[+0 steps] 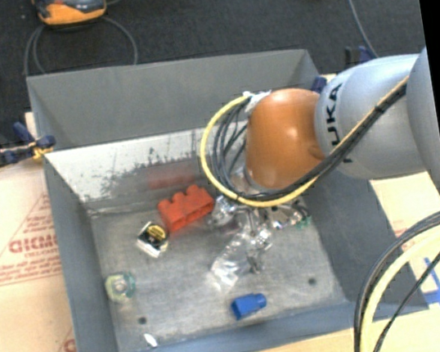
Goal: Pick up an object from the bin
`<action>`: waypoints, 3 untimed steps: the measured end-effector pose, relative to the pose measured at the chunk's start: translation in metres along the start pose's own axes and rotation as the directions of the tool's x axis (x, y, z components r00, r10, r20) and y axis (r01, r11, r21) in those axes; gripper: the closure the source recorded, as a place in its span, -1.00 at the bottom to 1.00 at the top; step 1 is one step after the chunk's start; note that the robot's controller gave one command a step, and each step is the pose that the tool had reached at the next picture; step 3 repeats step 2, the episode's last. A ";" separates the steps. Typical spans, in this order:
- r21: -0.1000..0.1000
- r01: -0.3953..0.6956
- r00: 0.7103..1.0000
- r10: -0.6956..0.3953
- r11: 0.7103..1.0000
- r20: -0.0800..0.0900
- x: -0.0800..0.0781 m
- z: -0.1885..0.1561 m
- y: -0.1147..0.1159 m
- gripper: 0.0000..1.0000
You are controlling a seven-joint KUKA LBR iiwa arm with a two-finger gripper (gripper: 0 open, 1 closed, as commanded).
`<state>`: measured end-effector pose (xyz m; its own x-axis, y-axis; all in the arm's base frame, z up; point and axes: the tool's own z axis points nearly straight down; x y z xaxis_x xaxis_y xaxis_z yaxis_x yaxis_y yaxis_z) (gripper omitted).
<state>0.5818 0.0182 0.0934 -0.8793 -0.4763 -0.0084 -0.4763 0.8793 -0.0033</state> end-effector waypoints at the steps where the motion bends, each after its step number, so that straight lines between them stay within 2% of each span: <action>1: -0.002 -0.005 1.000 0.005 1.000 -0.010 0.001 0.000 -0.001 1.00; 2: 0.001 -0.008 1.000 0.008 1.000 -0.001 0.009 -0.110 0.010 1.00; 3: 0.001 -0.008 1.000 0.008 1.000 -0.001 0.009 -0.110 0.010 1.00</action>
Offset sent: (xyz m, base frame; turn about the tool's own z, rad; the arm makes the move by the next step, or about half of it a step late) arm 0.0000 0.0000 0.0000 0.0000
